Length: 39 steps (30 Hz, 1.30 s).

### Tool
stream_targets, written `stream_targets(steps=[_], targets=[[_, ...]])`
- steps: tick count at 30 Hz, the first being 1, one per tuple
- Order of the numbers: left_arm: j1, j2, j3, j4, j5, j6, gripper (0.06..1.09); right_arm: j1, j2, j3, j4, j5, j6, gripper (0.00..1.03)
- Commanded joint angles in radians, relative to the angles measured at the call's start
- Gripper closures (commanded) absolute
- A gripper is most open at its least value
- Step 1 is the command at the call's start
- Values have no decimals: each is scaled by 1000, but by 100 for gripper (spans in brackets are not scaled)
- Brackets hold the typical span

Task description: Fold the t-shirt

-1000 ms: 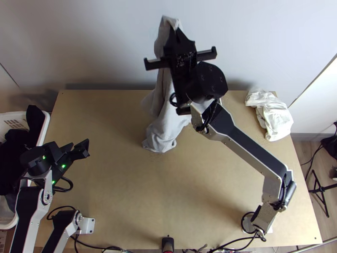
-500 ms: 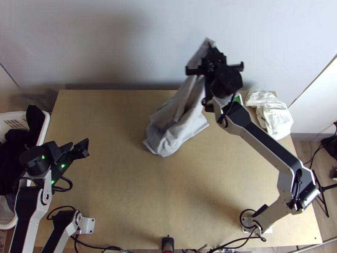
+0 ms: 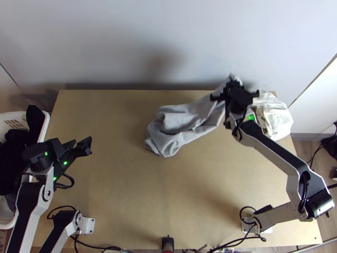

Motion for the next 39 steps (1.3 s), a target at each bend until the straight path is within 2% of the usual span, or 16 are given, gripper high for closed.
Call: stream_targets(steps=[1,7,9,10,11,12,13,14,15,21,25,32,39], targets=[[-6,21,9,8,-3,11,11,-71,-37,-222,10,-67,-27,100],[-6,34,17,8,-3,31,11,-137,-71,-334,-4,-155,-65,100],[-6,44,21,8,-3,31,11,-140,-85,-365,-23,-173,-102,99],[-6,51,24,8,-3,31,11,-141,-88,-376,-41,-173,-112,96],[-6,55,26,11,-3,31,11,-145,-94,-383,-67,-173,-112,86],[-8,58,27,15,-3,29,11,-148,-103,-386,-105,-176,-109,61],[-8,61,29,20,-4,28,11,-151,-118,-382,-161,-185,-102,31],[-8,63,29,23,-3,25,11,-149,-131,-377,-213,-195,-77,10],[-9,66,29,23,-3,25,11,-141,-140,-373,-244,-198,-59,4],[-108,61,7,8,-1,23,11,-39,-221,-388,-314,-225,-27,4],[-218,51,-6,5,-4,17,11,12,-256,-356,-403,-257,104,4],[-223,103,-5,37,-32,-3,11,181,-238,-216,-572,-310,319,4],[-201,104,-14,54,-44,-23,11,319,-55,-34,-589,-313,322,5]])
